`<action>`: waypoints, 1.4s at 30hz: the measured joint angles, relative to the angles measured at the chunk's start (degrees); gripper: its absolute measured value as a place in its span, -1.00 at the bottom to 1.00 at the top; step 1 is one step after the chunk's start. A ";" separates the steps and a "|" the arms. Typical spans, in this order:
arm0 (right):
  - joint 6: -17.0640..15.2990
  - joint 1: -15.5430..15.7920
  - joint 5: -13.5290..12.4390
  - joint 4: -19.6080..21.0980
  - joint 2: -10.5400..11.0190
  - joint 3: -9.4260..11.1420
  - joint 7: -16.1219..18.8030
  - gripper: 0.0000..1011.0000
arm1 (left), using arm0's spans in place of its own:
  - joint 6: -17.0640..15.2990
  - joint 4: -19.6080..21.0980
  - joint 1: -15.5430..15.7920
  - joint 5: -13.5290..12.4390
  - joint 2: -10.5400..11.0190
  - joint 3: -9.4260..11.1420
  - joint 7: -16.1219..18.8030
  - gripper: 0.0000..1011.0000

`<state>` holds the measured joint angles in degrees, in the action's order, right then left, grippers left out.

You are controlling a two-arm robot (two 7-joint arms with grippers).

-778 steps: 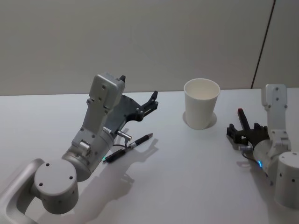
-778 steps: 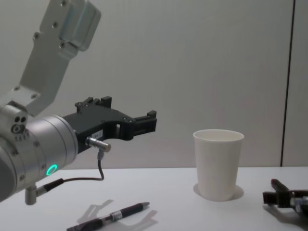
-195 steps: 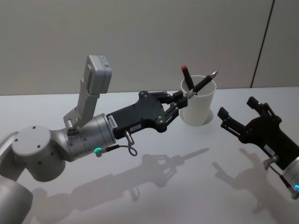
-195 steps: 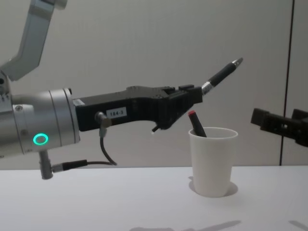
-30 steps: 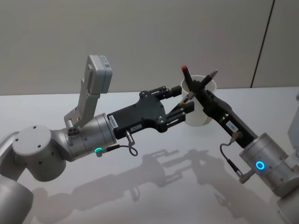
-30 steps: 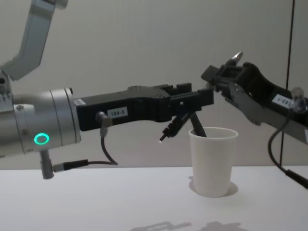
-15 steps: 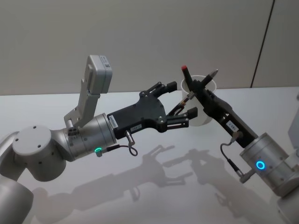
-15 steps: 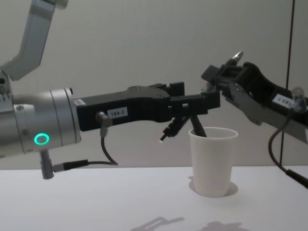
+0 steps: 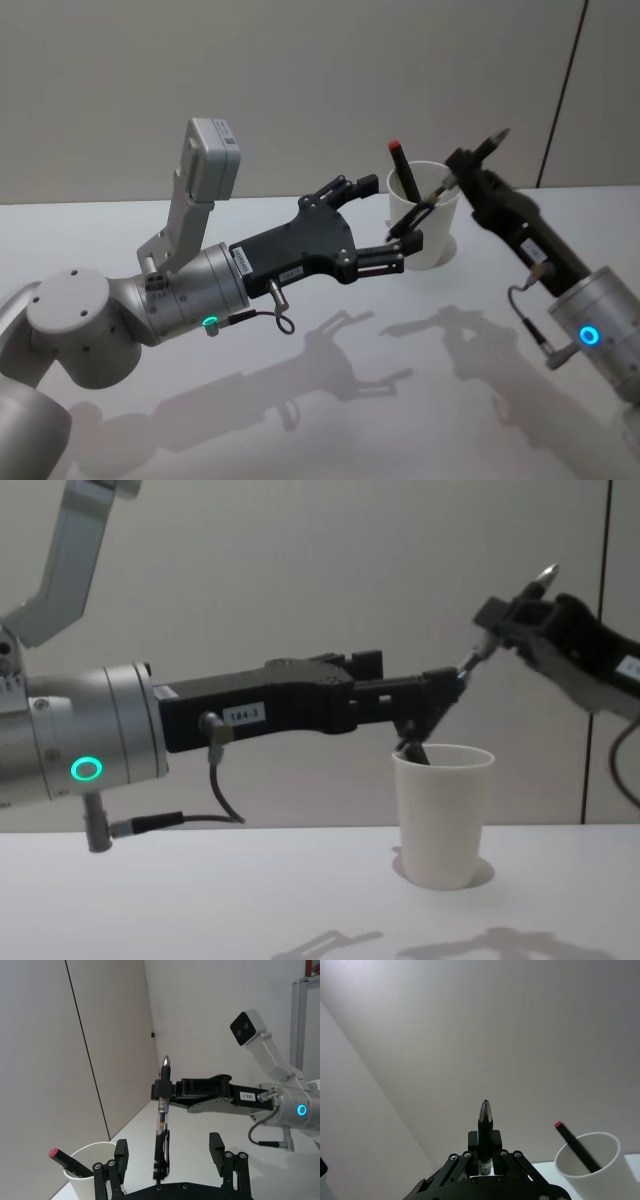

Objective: Place the pen into the pen holder.

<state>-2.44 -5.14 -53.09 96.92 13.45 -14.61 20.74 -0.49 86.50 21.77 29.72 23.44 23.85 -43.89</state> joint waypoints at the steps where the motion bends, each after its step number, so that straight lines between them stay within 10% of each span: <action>1: 0.53 -0.14 0.67 0.00 0.30 0.25 -0.20 -0.73 | 0.00 0.00 0.00 0.00 0.00 0.00 0.00 0.98; 22: 8.94 -4.28 16.95 -2.39 2.71 2.59 -3.80 -0.73 | 0.00 0.00 0.00 0.00 0.00 0.00 0.00 0.98; 32: 12.69 -9.19 27.15 -8.37 1.40 2.43 -4.89 -0.73 | 0.00 0.00 0.00 0.00 0.00 0.00 0.00 0.98; 42: 14.93 -13.09 32.05 -14.69 -0.23 1.84 -4.75 -0.73 | 0.00 0.00 0.00 0.00 0.00 0.00 0.00 0.98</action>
<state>12.49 -18.23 -21.04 82.23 13.22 -12.77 15.99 -0.49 86.50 21.77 29.72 23.44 23.84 -43.89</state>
